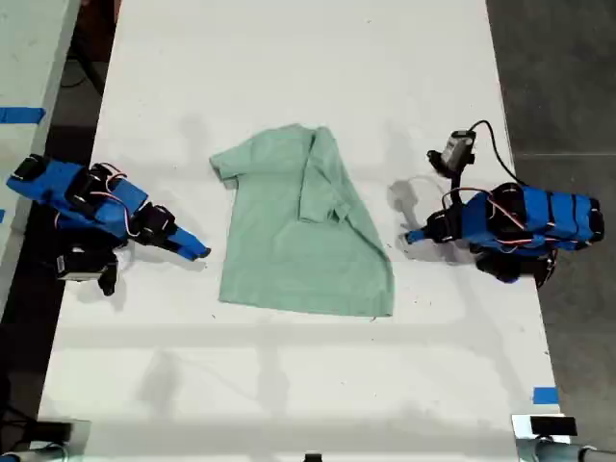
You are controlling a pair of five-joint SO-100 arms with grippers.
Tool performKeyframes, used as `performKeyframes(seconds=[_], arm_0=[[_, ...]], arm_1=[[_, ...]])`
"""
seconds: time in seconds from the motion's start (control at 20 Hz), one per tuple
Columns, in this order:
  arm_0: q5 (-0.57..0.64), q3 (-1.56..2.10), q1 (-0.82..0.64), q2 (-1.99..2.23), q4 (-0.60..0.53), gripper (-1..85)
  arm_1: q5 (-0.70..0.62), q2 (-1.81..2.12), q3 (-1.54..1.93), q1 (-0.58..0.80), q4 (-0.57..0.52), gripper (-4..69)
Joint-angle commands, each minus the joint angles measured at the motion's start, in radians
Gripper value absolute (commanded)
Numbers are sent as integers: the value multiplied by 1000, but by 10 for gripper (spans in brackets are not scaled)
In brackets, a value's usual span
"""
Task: Fold t shirt
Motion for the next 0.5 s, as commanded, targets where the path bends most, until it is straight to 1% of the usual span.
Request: performKeyframes(seconds=[0.0,0.1,0.2,0.3,0.45], arm_0=[[101,48,-614,8,-38,-2],[91,48,-634,8,-18,-2],[75,48,-658,8,-20,-2],[74,48,-673,8,-2,-2],[58,48,-649,8,-2,-2]], arm_1=[[-34,17,77,12,-11,-5],[-3,17,77,34,-11,-4],[29,15,77,9,-11,-1],[-29,15,78,34,-11,12],[-40,15,78,18,-11,12]])
